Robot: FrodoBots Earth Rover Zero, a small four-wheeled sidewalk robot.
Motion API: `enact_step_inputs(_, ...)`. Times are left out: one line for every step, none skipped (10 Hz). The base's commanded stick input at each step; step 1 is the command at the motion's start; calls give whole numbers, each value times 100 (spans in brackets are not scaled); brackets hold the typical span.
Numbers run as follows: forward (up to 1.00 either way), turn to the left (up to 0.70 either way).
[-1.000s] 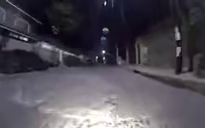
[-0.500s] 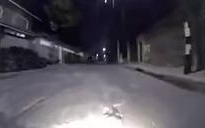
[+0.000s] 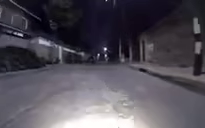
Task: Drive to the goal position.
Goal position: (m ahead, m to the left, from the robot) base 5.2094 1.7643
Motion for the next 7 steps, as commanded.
enact_step_inputs(84,-8)
enact_step_inputs(84,-26)
enact_step_inputs(84,-33)
enact_step_inputs(84,-22)
enact_step_inputs(84,-7)
enact_step_inputs(84,4)
enact_step_inputs(84,4)
